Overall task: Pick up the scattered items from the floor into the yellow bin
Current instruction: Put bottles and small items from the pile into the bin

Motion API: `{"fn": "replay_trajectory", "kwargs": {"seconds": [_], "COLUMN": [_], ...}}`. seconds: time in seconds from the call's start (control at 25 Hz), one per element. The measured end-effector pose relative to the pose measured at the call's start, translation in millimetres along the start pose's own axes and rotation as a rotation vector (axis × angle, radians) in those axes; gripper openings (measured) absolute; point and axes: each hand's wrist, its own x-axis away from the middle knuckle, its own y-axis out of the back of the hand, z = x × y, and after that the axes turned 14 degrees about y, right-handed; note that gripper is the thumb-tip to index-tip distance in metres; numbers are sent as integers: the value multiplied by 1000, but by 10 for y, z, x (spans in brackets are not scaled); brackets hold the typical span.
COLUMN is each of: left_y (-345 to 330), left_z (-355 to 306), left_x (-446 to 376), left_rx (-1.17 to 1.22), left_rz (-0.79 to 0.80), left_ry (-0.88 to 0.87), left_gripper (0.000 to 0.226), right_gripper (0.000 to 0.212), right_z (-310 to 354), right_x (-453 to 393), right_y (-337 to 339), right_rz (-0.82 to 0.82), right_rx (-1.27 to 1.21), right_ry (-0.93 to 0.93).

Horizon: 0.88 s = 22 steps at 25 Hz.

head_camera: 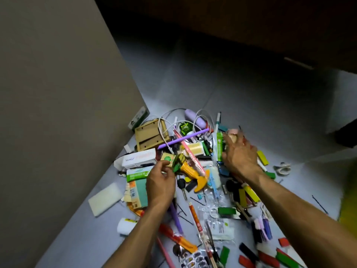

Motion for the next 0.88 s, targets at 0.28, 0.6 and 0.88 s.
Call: {"fn": "replay_trajectory", "kwargs": {"seconds": [0.28, 0.6, 0.88], "left_y": [-323, -761, -602], "left_z": [-853, -1681, -1357], "left_x": [-465, -1305, -1264], "left_rx": [-264, -970, -1015], "left_rz": [-49, 231, 319], "left_ry": [-397, -549, -554], "left_gripper": [22, 37, 40], "right_gripper": [45, 55, 38], "right_z": [-73, -204, -112], "right_x": [134, 743, 724], "right_y": [-34, -408, -276], "right_rz": [-46, 119, -37], "right_rx": [-354, -473, -653], "right_ry": [59, 108, 7]}}
